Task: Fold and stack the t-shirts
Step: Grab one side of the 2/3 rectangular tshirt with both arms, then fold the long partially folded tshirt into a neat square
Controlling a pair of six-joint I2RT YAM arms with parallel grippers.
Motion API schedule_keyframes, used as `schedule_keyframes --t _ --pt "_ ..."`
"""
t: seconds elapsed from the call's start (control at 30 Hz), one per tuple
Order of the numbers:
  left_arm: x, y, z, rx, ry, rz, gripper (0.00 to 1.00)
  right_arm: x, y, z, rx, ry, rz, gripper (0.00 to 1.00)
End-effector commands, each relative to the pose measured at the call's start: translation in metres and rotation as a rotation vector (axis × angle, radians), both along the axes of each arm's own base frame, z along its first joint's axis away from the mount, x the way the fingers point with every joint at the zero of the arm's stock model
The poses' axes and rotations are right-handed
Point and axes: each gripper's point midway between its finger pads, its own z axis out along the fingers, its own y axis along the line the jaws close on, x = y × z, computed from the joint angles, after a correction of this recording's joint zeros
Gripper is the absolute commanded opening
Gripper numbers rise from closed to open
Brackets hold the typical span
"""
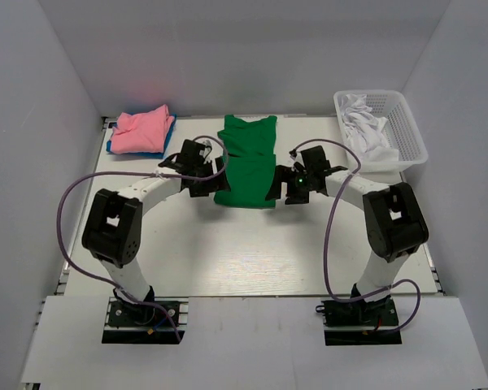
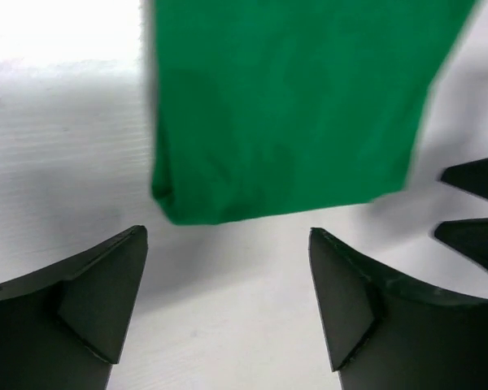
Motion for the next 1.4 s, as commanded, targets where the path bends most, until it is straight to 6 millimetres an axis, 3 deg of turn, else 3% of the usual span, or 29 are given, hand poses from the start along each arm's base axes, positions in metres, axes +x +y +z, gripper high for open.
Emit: schedule_keyframes --t 0.0,0.17,0.27,0.3,0.37,0.53,0.57,0.73,0.77,0.8,0.83,0.9,1.03,1.07,1.13,1.17,1.2,1.23,1.27,1.3,1.37 --pt "-0.005 0.012 -0.024 0.065 0.046 0.032 0.88 0.001 0.001 -0.011 -0.049 0.037 0.009 0.9" --pt "-0.008 0.011 -0.057 0.076 0.105 0.034 0.54 0.002 0.011 -0.026 -0.051 0.076 0.02 0.87" --pt "-0.01 0.012 -0.069 0.088 0.133 0.034 0.39 0.001 0.014 -0.035 -0.049 0.103 0.019 0.85" --pt "-0.011 0.014 -0.075 0.103 0.143 0.041 0.27 -0.001 0.013 -0.041 -0.052 0.123 0.015 0.83" --pt "-0.014 0.016 -0.08 0.112 0.163 0.04 0.17 -0.004 0.015 -0.042 -0.041 0.138 0.015 0.77" --pt "-0.023 0.013 -0.092 0.092 0.188 0.021 0.16 -0.008 0.016 -0.051 -0.043 0.159 0.015 0.56" --pt "-0.023 0.013 -0.092 0.092 0.188 0.021 0.13 -0.008 0.017 -0.05 -0.045 0.159 0.016 0.49" --pt "-0.021 0.01 -0.092 0.082 0.19 0.015 0.01 -0.007 0.019 -0.051 -0.038 0.157 0.014 0.37" --pt "-0.022 0.009 -0.091 0.074 0.194 0.009 0.0 -0.006 0.02 -0.051 -0.037 0.155 0.017 0.31" --pt "-0.021 0.007 -0.09 0.063 0.188 0.004 0.0 -0.006 0.02 -0.052 -0.04 0.157 0.014 0.1" --pt "-0.021 0.007 -0.09 0.063 0.188 0.003 0.0 -0.006 0.019 -0.053 -0.043 0.157 0.008 0.0" --pt "-0.02 0.004 -0.081 0.047 0.17 -0.002 0.0 -0.002 0.019 -0.048 -0.041 0.127 0.001 0.0" --pt "-0.032 0.005 -0.058 0.041 0.171 -0.001 0.0 -0.017 0.013 -0.034 -0.051 0.131 0.032 0.0" --pt "-0.039 0.003 -0.043 0.028 0.163 0.003 0.0 -0.029 0.008 -0.019 -0.052 0.131 0.046 0.0" --pt "-0.063 0.001 -0.035 0.0 0.209 -0.02 0.0 -0.048 0.004 -0.014 -0.051 0.139 0.079 0.0" --pt "-0.081 -0.001 -0.033 -0.037 0.248 -0.042 0.0 -0.066 -0.001 0.006 -0.031 0.132 0.091 0.0" --pt "-0.089 -0.002 -0.012 -0.074 0.225 -0.051 0.0 -0.074 -0.002 0.012 -0.021 0.135 0.109 0.0" --pt "-0.11 -0.003 -0.007 -0.087 0.268 -0.081 0.0 -0.099 -0.013 0.025 -0.033 0.161 0.119 0.0" --pt "-0.116 0.0 0.003 -0.091 0.259 -0.082 0.0 -0.107 -0.017 0.027 -0.041 0.174 0.115 0.0" --pt "-0.125 -0.003 0.026 -0.122 0.226 -0.099 0.0 -0.115 -0.019 0.032 -0.043 0.181 0.121 0.0" --pt "-0.14 0.0 0.048 -0.137 0.225 -0.125 0.0 -0.14 -0.026 0.054 -0.023 0.203 0.138 0.0"
